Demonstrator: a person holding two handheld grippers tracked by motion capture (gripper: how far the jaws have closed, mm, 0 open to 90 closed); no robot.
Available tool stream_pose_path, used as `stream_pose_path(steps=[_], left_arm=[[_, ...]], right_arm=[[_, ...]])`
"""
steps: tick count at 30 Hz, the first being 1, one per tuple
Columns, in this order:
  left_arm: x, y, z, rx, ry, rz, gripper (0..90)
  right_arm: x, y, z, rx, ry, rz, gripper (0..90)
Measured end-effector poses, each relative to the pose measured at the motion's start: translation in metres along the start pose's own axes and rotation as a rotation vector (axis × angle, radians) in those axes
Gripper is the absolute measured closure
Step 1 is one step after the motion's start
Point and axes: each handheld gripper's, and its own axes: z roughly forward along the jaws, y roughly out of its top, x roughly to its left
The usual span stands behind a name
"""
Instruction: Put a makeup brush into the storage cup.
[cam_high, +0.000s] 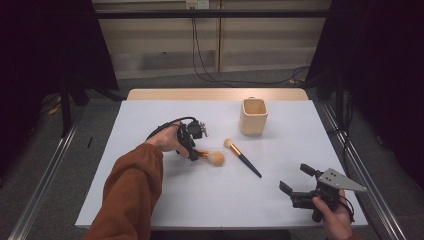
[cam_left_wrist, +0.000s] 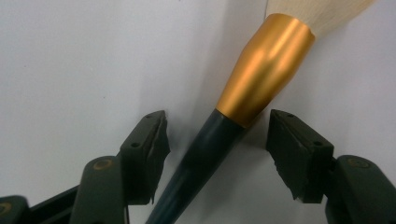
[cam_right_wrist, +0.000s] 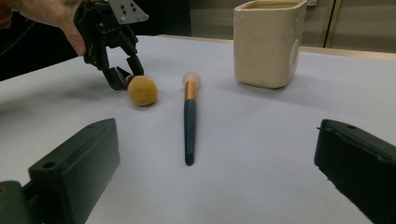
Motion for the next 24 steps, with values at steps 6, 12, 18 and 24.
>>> stream_pose_path(steps=[6,12,18,24], left_arm=[[-0.003,0.006,0.000,0.045,0.000,0.044,42.6],[-0.006,0.008,0.000,0.050,-0.002,0.053,50.3],[-0.009,0.012,0.000,0.088,-0.002,0.050,57.3],[-0.011,0.013,-0.001,0.098,-0.006,0.065,65.8]], right_arm=[[0.000,0.000,0.000,-0.001,0.003,-0.004,0.0],[0.000,0.000,0.001,-0.001,0.002,-0.008,0.0],[0.001,0.000,0.001,0.004,0.001,-0.009,0.0],[0.000,0.000,0.001,0.005,0.000,-0.009,0.0]])
